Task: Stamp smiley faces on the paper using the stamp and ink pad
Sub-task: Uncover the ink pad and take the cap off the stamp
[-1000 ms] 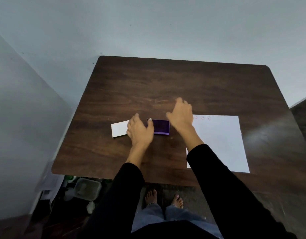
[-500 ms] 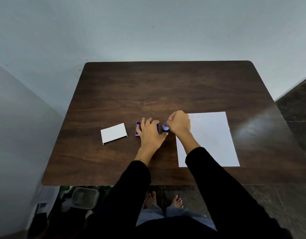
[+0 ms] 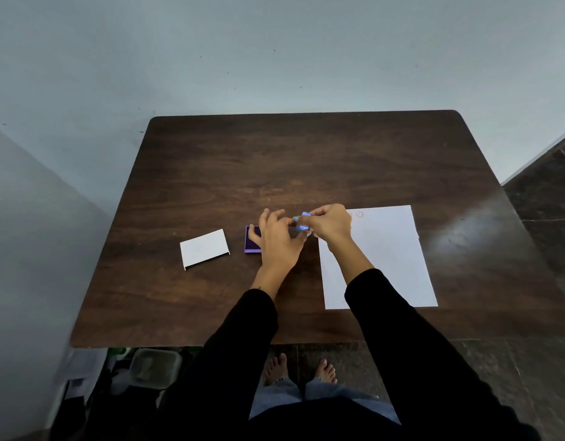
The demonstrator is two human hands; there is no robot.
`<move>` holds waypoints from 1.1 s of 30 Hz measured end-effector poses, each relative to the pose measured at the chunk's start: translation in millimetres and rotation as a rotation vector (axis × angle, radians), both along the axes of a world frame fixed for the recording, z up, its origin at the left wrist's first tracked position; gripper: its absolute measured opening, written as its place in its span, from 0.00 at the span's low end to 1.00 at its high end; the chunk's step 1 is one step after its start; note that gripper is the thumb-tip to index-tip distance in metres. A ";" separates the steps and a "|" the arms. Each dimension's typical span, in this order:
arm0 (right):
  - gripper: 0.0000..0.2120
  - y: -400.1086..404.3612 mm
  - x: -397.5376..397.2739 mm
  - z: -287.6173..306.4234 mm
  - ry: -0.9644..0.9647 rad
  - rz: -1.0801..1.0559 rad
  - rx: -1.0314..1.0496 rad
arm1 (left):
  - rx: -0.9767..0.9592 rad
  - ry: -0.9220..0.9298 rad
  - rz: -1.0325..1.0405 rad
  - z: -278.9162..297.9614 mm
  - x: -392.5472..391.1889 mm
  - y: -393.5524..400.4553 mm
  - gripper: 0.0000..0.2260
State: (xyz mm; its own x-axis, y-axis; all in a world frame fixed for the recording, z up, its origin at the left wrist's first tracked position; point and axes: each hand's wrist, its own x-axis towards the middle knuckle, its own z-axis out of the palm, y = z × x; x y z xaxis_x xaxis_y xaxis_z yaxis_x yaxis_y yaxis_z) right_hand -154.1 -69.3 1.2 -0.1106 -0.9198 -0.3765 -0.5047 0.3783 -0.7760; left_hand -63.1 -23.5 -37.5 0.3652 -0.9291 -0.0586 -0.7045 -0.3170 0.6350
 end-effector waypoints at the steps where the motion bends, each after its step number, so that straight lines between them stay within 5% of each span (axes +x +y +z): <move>1: 0.09 -0.5 -0.6 -1.6 0.003 0.004 0.004 | 0.006 -0.005 0.000 -0.9 -0.2 -0.1 0.14; 10: 0.02 -3.6 -0.7 -6.1 0.028 -0.010 -0.019 | -0.035 -0.052 -0.048 -5.7 0.9 2.0 0.10; 22: 0.06 -9.7 -5.8 -11.4 -0.015 0.171 -0.045 | -0.060 -0.101 -0.078 -12.9 -0.3 -0.4 0.12; 27: 0.09 -11.0 -12.7 -13.9 -0.090 0.078 -0.076 | -0.003 -0.105 -0.102 -18.7 -5.9 1.2 0.10; 30: 0.12 -16.7 -16.7 -10.3 -0.305 -0.112 -0.028 | 0.020 -0.089 -0.093 -25.7 -10.7 7.7 0.11; 33: 0.12 -19.6 -22.2 -0.8 -0.764 -0.319 0.178 | 0.021 -0.147 -0.103 -30.3 -15.7 14.9 0.13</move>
